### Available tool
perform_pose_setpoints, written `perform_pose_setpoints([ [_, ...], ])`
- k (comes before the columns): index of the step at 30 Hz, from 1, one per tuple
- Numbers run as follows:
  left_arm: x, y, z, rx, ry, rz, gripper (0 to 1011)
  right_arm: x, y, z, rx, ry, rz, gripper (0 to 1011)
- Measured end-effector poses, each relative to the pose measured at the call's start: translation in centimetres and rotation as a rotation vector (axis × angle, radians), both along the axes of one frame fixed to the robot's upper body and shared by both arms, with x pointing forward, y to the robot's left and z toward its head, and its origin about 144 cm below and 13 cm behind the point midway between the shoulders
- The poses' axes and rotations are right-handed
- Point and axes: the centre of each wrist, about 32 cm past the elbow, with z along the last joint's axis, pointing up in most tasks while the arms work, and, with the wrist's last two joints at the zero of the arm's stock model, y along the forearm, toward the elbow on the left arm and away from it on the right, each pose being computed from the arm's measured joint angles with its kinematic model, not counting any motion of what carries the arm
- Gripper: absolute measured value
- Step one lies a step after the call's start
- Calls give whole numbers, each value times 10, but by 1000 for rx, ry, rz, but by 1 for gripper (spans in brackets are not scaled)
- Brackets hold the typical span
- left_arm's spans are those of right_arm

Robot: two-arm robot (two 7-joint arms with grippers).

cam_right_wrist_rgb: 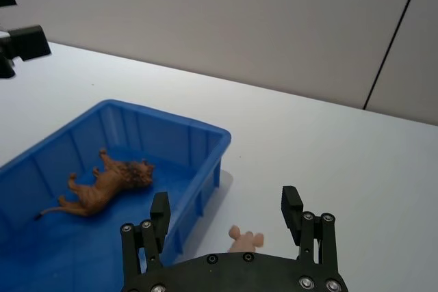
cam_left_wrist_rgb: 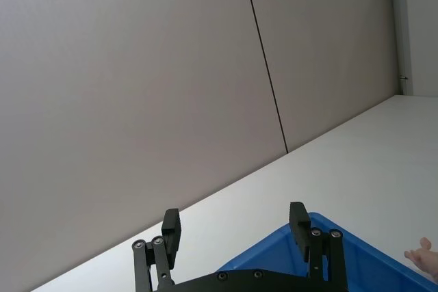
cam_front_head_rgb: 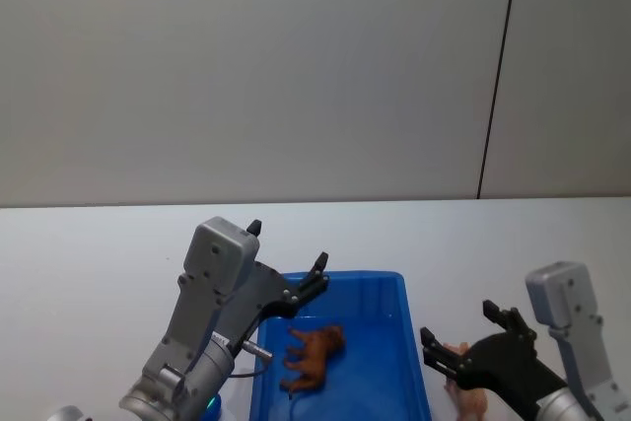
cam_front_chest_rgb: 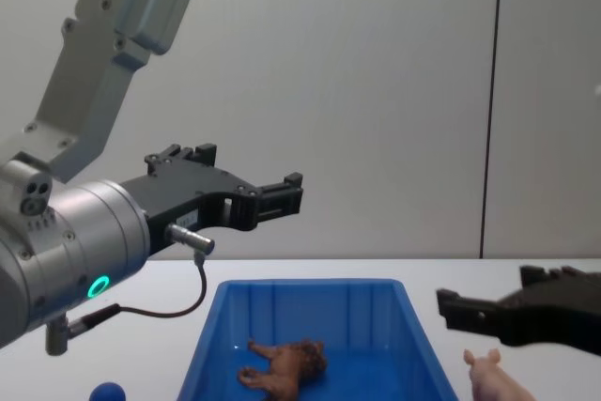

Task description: Pick up the two dolls from the table and place them into the box.

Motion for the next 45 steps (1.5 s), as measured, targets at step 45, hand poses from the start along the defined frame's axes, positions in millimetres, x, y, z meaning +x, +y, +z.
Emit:
perform_pose_setpoints([
  [45,0,0,0,0,0,0,1002,-8,0,-62,-49,104,-32,726],
])
